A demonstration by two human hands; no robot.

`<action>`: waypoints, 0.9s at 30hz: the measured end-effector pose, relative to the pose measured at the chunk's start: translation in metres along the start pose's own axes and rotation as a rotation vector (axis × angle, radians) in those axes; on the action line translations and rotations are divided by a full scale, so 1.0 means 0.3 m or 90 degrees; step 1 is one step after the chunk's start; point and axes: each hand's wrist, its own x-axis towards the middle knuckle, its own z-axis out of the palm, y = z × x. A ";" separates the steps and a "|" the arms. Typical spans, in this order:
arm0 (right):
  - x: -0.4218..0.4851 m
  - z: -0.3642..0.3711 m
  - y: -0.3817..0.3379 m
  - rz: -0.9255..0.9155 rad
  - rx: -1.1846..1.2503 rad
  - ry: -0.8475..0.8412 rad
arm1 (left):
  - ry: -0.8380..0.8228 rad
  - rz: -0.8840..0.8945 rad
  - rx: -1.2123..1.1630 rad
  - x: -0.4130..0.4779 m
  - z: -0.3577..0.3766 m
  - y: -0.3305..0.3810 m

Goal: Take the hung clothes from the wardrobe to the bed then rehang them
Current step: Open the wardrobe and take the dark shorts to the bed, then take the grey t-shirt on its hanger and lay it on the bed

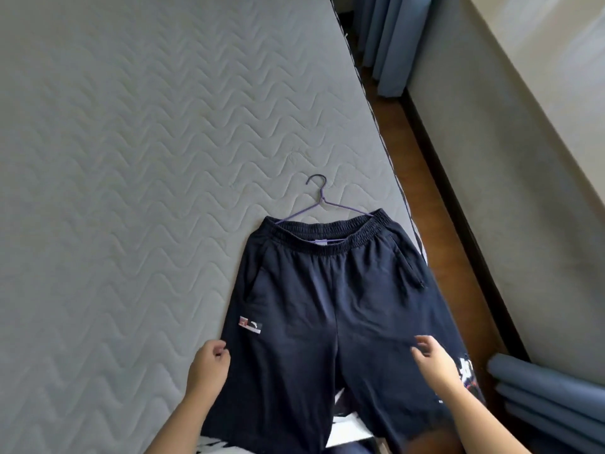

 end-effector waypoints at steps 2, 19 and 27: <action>-0.079 0.009 0.022 0.035 0.030 -0.031 | -0.006 -0.087 -0.042 -0.101 -0.009 -0.096; -0.314 -0.003 0.088 0.013 -0.126 -0.156 | -0.098 -0.183 -0.176 -0.517 -0.006 -0.517; -0.541 0.264 -0.065 -0.117 -0.245 -0.154 | -0.054 -0.170 -0.289 -0.604 -0.141 -0.873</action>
